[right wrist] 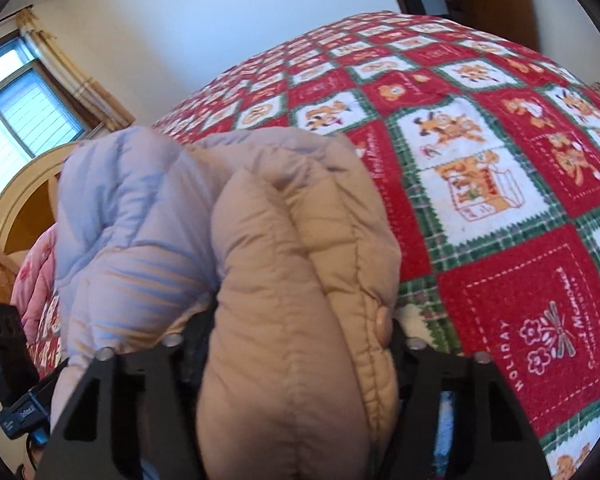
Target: Fold large clothes
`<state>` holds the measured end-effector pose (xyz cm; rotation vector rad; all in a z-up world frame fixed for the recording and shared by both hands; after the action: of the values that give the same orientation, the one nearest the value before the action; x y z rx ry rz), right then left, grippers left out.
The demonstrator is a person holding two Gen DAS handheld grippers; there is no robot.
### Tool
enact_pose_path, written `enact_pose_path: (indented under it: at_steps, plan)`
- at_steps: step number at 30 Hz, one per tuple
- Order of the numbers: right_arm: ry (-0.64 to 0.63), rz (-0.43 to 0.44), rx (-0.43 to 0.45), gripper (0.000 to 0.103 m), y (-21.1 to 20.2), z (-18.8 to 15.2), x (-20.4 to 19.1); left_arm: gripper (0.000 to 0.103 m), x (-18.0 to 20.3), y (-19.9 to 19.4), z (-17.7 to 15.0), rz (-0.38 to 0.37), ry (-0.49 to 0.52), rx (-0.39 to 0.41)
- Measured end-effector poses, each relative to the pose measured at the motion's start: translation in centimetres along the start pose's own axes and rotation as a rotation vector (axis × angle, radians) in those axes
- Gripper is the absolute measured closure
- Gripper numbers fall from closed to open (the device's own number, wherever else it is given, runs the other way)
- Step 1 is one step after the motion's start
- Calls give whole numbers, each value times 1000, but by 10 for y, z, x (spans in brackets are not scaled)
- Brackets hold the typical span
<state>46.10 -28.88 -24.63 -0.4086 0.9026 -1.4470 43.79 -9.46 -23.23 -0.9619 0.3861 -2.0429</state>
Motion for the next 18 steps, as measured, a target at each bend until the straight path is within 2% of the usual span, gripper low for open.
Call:
enact_pose_path:
  at_steps: [2, 3, 5, 7, 11, 15, 18]
  plan:
    - [-5, 25, 13, 59, -6, -3, -6, 30, 8, -6, 1, 10, 45, 18]
    - [-10, 27, 22, 65, -9, -4, -8, 35, 14, -12, 2, 29, 79, 30]
    - [-16, 31, 49, 72, -17, -4, -12, 51, 27, -23, 7, 45, 122, 50]
    - [-26, 39, 75, 78, -26, -4, -19, 56, 38, -39, 13, 70, 167, 78]
    - [-70, 87, 125, 81, -47, -8, -47, 60, 57, -88, 21, 107, 246, 147]
    - [-75, 188, 169, 81, -77, -14, -77, 60, 62, -146, 26, 136, 284, 202]
    - [-109, 270, 189, 82, -99, -21, -119, 60, 55, -191, 28, 186, 304, 238]
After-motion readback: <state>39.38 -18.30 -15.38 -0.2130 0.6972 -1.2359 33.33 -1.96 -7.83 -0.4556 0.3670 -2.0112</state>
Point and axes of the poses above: each gripper's, at about its wrist camera, not at the fingertips, and y roughly the way its jaws point, x to its right, z to its top, the point moved 7 cm from there along y, roughly the way its jaws point, and after that the axes turned 11 degrees about -z, right-handed, at the moved point
